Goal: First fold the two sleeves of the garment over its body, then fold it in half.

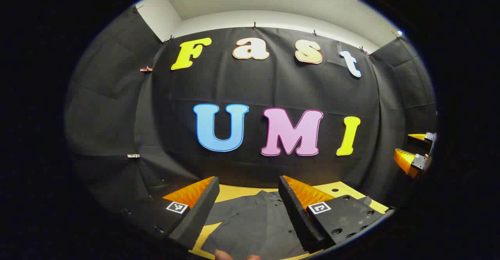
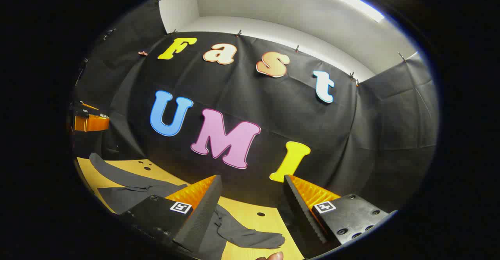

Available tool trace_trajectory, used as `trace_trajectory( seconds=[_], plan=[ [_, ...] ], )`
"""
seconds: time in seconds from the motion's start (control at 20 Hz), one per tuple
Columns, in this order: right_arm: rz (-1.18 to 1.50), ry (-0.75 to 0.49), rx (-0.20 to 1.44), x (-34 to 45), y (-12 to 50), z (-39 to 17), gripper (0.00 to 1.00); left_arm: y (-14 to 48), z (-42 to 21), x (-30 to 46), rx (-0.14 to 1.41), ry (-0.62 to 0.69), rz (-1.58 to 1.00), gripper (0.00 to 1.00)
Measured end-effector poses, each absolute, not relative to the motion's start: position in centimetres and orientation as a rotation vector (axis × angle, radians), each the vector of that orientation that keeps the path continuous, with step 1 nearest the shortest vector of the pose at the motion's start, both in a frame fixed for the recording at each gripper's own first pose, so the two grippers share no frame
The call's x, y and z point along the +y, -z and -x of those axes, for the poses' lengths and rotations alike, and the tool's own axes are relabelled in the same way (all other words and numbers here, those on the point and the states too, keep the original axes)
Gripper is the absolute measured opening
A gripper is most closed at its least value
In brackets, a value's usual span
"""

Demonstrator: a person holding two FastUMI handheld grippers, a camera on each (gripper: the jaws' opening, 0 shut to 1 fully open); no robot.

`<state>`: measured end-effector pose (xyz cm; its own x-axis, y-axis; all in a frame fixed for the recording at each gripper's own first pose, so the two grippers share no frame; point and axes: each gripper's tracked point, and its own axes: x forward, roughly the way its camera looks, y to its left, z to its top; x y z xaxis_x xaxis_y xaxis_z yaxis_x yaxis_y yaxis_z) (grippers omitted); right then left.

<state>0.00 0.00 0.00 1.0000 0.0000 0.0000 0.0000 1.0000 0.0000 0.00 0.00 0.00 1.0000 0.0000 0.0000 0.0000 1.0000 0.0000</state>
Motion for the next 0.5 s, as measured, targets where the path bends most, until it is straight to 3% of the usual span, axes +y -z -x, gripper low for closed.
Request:
trace_trajectory(
  seconds=[0.15, 0.2, 0.25, 0.5],
  plan=[
    [-0.044, -0.025, 0.008, 2.0, -0.3, -0.4, 0.97, 0.2, 0.3, 1.3, 0.012, -0.018, 0.005, 0.95],
    [-0.054, -0.032, 0.009, 2.4, -0.4, -0.5, 0.92, 0.2, 0.6, 1.7, 0.012, -0.023, 0.003, 0.96],
    [-0.060, -0.036, 0.004, 2.8, -0.6, -0.8, 0.97, 0.1, 0.6, 2.1, 0.011, -0.029, 0.002, 0.96],
    [-0.085, -0.065, 0.005, 4.5, -0.8, -2.3, 0.97, 0.1, 0.5, 3.5, 0.014, -0.061, 0.003, 0.96]
  ],
)
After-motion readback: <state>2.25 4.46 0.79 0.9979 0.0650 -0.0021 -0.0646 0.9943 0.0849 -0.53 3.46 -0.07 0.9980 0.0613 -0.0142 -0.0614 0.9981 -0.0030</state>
